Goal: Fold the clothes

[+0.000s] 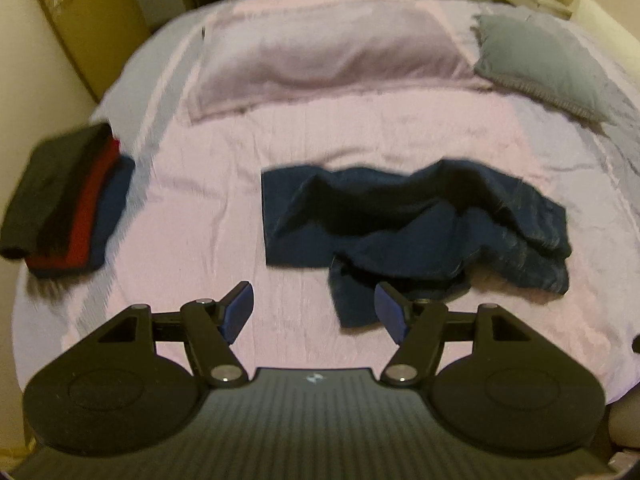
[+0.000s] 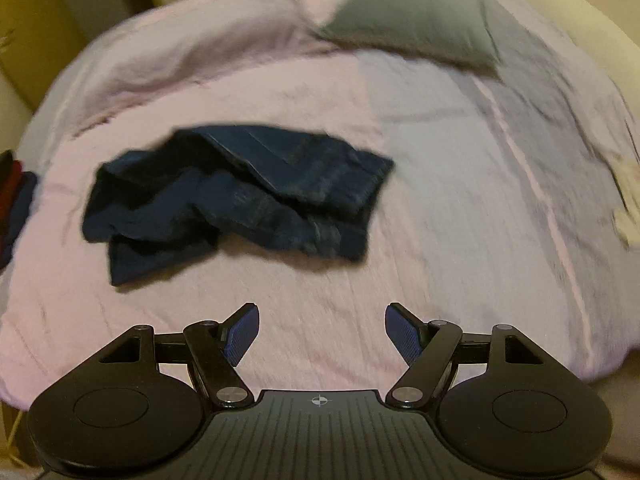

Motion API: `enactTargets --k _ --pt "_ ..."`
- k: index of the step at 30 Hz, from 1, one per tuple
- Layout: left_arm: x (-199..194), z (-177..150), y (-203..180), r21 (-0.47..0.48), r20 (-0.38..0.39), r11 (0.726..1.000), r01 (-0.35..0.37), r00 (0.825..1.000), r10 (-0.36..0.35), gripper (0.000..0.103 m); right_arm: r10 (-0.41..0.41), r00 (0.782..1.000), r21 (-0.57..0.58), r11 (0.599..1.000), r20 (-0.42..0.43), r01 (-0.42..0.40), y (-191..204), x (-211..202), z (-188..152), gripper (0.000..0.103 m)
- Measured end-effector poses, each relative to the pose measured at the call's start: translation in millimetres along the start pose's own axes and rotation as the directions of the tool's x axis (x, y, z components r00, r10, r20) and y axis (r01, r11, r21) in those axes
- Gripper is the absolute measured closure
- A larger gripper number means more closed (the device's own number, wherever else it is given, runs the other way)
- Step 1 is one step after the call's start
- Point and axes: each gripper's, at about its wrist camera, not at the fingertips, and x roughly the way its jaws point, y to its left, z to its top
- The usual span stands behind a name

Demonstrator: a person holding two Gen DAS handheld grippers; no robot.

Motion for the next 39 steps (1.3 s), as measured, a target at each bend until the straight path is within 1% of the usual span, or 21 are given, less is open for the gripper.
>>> enactTargets --k 3,6,8,10,12,14,17,20,22,24,26,28,29,31,33,34,35,36,37,39 --pt "24.4 -16.1 15.1 -0.059 -0.046 0.998 0.019 0.999 -0.021 0.039 -0.01 0.998 0.065 0.998 -0.059 0.014 -11.0 18.1 -8.2 0.03" --pt "46.6 -30.0 23.5 -0.116 -0.102 0.993 0.011 0.995 -0.023 0.039 -0.016 0.994 0.122 0.992 -0.112 0.029 -23.4 40.0 -12.1 0.03" --pt "59.6 -37.5 22.4 -0.116 -0.111 0.993 0.006 0.994 -0.019 0.039 -0.009 0.992 0.153 0.988 -0.126 0.028 -31.0 54.8 -12.0 0.03" --pt "72.3 -43.7 18.0 -0.102 -0.117 0.995 0.0 0.993 -0.012 0.039 0.012 0.992 0.181 0.983 -0.126 0.011 -38.3 70.4 -10.5 0.03" --pt "88.3 -49.8 10.1 -0.094 -0.126 0.996 0.001 0.992 -0.013 0.039 0.059 0.991 0.249 0.968 -0.121 -0.027 -49.0 89.6 -6.7 0.03" --pt "104.7 -55.3 4.4 -0.107 -0.136 0.994 0.017 0.99 -0.031 0.039 0.119 0.988 0.356 0.931 -0.095 -0.078 -62.6 106.2 -3.6 0.03" --pt "124.7 -60.8 -1.9 -0.168 -0.136 0.985 0.041 0.989 -0.064 0.039 0.202 0.978 0.498 0.853 -0.04 -0.156 -78.0 126.8 -5.0 0.03" --pt "140.7 -65.1 -0.7 -0.26 -0.125 0.964 0.055 0.988 -0.09 0.039 0.274 0.961 0.62 0.75 0.027 -0.231 -92.6 147.2 -6.8 0.03" --pt "148.4 -67.9 4.0 -0.33 -0.117 0.942 0.061 0.988 -0.105 0.039 0.316 0.946 0.69 0.668 0.076 -0.279 -102.3 160.8 -8.0 0.03" --pt "153.9 -71.1 11.1 -0.411 -0.107 0.909 0.073 0.986 -0.128 0.039 0.35 0.928 0.75 0.578 0.13 -0.323 -112.1 174.3 -9.2 0.03" --pt "158.2 -75.8 17.3 -0.484 -0.09 0.871 0.089 0.985 -0.15 0.039 0.378 0.907 0.799 0.479 0.186 -0.364 -121.8 187.9 -10.5 0.03" --pt "162.8 -81.0 20.5 -0.524 -0.082 0.846 0.102 0.982 -0.169 0.039 0.399 0.884 0.837 0.374 0.245 -0.401 -131.5 201.5 -11.7 0.03" --pt "164.5 -82.9 20.8 -0.536 -0.084 0.838 0.101 0.981 -0.172 0.039 0.403 0.877 0.845 0.343 0.262 -0.41 -132.8 208.0 -11.4 0.03" --pt "167.2 -85.2 21.7 -0.542 -0.09 0.834 0.099 0.98 -0.175 0.039 0.409 0.867 0.856 0.299 0.286 -0.423 -132.8 220.8 -10.2 0.03" --pt "169.8 -85.7 20.3 -0.543 -0.097 0.836 0.085 0.982 -0.162 0.039 0.424 0.855 0.855 0.28 0.298 -0.437 -128.8 234.8 -4.7 0.032" --pt "170.6 -85.6 19.5 -0.541 -0.095 0.837 0.081 0.983 -0.156 0.039 0.429 0.85 0.85 0.279 0.306 -0.446 -126.7 240.6 -3.3 0.05" --pt "171.7 -85.3 18.6 -0.539 -0.092 0.838 0.078 0.984 -0.151 0.039 0.442 0.839 0.839 0.28 0.319 -0.466 -124.3 245.4 -0.4 0.066" --pt "172.5 -84.8 18.0 -0.538 -0.086 0.839 0.077 0.986 -0.146 0.039 0.444 0.841 0.831 0.303 0.31 -0.466 -122.5 245.8 4.0 0.075" --pt "173.0 -84.2 17.0 -0.534 -0.08 0.842 0.078 0.986 -0.143 0.039 0.44 0.849 0.824 0.335 0.293 -0.458 -120.9 244.8 8.7 0.079" --pt "174.4 -81.4 13.4 -0.511 -0.076 0.855 0.084 0.987 -0.142 0.039 0.415 0.856 0.779 0.406 0.308 -0.477 -122.9 227.7 16.2 0.082"
